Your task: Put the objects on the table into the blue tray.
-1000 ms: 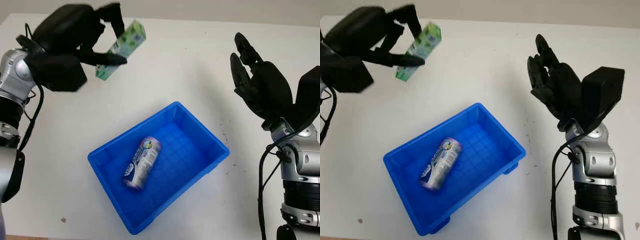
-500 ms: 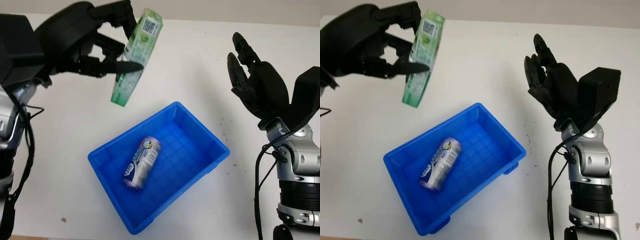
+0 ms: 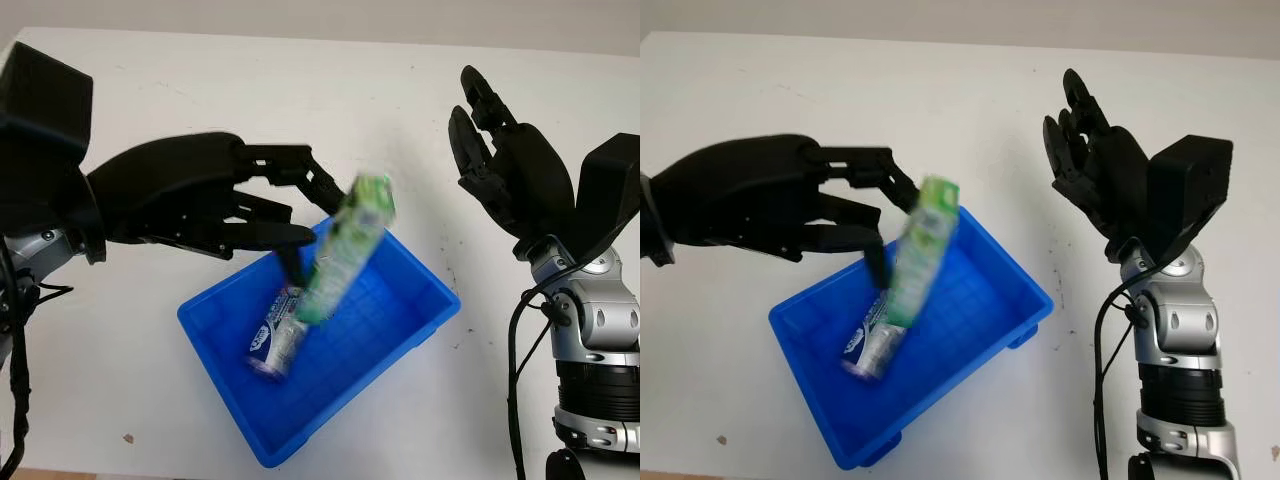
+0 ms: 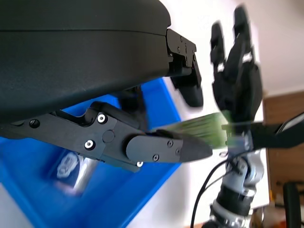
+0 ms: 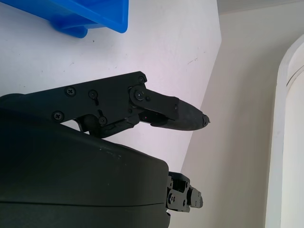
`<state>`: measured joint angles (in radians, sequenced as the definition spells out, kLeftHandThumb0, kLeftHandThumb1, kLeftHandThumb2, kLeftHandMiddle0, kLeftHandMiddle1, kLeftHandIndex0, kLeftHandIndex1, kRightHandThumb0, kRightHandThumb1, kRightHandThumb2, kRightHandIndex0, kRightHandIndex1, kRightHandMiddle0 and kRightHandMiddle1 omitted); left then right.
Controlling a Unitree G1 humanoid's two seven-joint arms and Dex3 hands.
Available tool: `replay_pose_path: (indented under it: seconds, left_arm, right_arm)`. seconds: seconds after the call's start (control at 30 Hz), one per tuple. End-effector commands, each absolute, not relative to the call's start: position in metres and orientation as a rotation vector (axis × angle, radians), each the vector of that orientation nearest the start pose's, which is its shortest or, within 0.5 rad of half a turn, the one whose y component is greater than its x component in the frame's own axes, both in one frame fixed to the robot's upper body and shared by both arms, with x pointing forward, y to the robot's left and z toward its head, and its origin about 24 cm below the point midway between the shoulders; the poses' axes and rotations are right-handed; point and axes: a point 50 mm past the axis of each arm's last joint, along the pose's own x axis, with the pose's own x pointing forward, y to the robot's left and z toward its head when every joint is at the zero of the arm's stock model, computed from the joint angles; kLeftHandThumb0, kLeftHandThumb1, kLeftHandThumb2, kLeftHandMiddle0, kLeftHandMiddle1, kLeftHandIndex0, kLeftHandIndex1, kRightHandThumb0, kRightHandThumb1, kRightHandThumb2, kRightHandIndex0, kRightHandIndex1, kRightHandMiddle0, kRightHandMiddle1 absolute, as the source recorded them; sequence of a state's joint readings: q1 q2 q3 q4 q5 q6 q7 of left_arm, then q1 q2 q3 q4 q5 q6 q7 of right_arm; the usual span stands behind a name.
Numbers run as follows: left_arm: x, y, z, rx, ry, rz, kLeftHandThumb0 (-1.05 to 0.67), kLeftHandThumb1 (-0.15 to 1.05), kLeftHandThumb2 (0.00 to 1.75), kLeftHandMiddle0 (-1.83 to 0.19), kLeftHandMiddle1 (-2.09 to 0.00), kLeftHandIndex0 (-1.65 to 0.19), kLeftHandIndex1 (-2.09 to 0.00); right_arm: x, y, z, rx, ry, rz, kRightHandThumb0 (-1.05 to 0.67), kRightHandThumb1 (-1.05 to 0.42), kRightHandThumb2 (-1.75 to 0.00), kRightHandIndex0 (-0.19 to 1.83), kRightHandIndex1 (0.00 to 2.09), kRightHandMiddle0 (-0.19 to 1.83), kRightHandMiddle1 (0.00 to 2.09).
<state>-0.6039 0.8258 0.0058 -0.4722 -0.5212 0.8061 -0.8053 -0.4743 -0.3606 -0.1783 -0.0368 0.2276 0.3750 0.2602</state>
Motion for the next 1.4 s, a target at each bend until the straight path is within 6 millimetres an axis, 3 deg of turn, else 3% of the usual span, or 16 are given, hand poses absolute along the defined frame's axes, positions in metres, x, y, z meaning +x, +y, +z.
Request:
replay_pose_path:
  seconds: [0.0,0.27,0.4,0.5,0.7,0.97,1.13,1.37]
  left_arm:
    - [0.264,0.162,0.248,0.492,-0.003,-0.990,-0.66,1.05,0.48,0.14,-0.01,0.17,-0.01]
    - [0.272,0.165,0.254,0.521,-0.080,-0.905,-0.80,1.05,0.54,0.19,0.00,0.19,0.00]
    - [0.290,0.179,0.253,0.396,-0.145,-0.770,-0.72,1.05,0.50,0.19,-0.01,0.18,-0.01]
    - [0.306,0.189,0.250,0.266,-0.221,-0.642,-0.64,1.05,0.58,0.19,-0.02,0.17,-0.03]
    - [0.339,0.210,0.226,0.158,-0.321,-0.402,-0.68,1.05,0.62,0.19,0.00,0.19,0.00]
    - [0.370,0.225,0.184,0.116,-0.263,-0.235,-0.71,1.05,0.61,0.19,0.00,0.19,0.00]
    - [0.379,0.232,0.167,0.105,-0.201,-0.177,-0.72,1.05,0.67,0.19,0.00,0.19,0.00]
    - [0.380,0.236,0.161,0.054,-0.199,-0.175,-0.73,1.05,0.70,0.19,0.00,0.19,0.00]
  right_arm:
    - [0.322,-0.209,0.174,-0.079,-0.161,0.173,-0.46,-1.05,-0.53,-0.13,0.06,-0.13,0.06]
    - [0.321,-0.209,0.173,-0.068,-0.153,0.171,-0.41,-1.05,-0.50,-0.14,0.05,-0.14,0.06]
    - [0.322,-0.208,0.173,-0.065,-0.162,0.172,-0.41,-1.05,-0.50,-0.14,0.05,-0.14,0.06]
    - [0.323,-0.207,0.173,-0.048,-0.163,0.167,-0.41,-1.05,-0.49,-0.14,0.06,-0.13,0.06]
    - [0.324,-0.208,0.173,-0.058,-0.199,0.171,-0.45,-1.05,-0.55,-0.15,0.05,-0.16,0.05]
    - [0.324,-0.210,0.174,-0.079,-0.225,0.188,-0.68,-1.05,-0.73,-0.19,0.01,-0.19,0.00]
    - [0.324,-0.206,0.172,-0.074,-0.243,0.155,-0.73,-1.05,-0.79,-0.19,0.00,-0.19,0.00]
    - [0.325,-0.207,0.169,-0.067,-0.246,0.117,-0.76,-1.05,-0.82,-0.19,0.00,-0.19,0.00]
